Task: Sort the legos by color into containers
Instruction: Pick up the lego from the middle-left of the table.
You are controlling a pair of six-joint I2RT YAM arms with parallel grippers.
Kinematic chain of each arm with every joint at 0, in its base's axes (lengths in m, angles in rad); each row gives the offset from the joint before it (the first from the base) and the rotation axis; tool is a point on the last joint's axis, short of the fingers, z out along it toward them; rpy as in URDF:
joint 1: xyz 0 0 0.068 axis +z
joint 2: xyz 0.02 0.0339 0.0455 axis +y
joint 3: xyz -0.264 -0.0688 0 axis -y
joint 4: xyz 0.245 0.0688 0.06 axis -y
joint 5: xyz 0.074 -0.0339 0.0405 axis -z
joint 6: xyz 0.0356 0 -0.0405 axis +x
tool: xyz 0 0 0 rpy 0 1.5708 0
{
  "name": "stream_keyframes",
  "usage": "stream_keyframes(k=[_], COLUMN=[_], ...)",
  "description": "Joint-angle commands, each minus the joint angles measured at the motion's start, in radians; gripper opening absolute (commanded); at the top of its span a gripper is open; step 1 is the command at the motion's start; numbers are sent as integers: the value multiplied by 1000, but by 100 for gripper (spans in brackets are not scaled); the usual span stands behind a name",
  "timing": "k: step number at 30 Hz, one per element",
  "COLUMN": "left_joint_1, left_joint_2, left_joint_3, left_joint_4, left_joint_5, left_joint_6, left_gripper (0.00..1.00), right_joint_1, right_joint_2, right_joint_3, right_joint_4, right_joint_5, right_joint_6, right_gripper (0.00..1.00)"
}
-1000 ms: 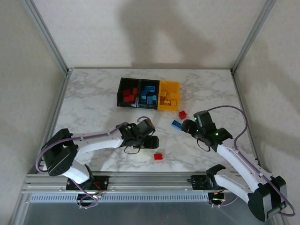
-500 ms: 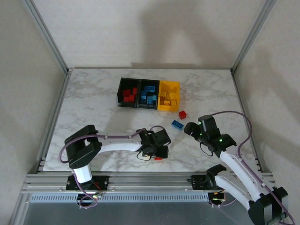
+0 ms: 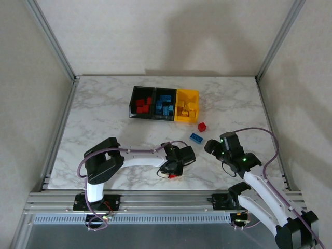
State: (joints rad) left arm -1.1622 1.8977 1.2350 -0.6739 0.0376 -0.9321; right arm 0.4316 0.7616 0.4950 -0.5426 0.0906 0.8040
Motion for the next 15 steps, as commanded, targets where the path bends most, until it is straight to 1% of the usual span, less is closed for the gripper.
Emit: stream_keyframes(k=[1,3,9,15], left_joint_1=[12,32,102,171], left_joint_2=[0,-27,-112,-150], left_joint_3=[22,12,-18,-29], left_joint_4=[-14,-3,4,-10], left_joint_5=[-38,-47,-87,-123], left_joint_6=[5,0,12,53], left_gripper=[42,40,40,41], right_joint_1=[-7,-8,-7,-6], right_joint_2=[-6,-4,25,55], right_joint_3=[-14,-8,22,20], right_joint_4=[42,56,71,104], right_joint_5=[-46,-68,-83,-101], right_joint_6=[-22,-39,-63,-58], right_gripper=[81,81,80,80])
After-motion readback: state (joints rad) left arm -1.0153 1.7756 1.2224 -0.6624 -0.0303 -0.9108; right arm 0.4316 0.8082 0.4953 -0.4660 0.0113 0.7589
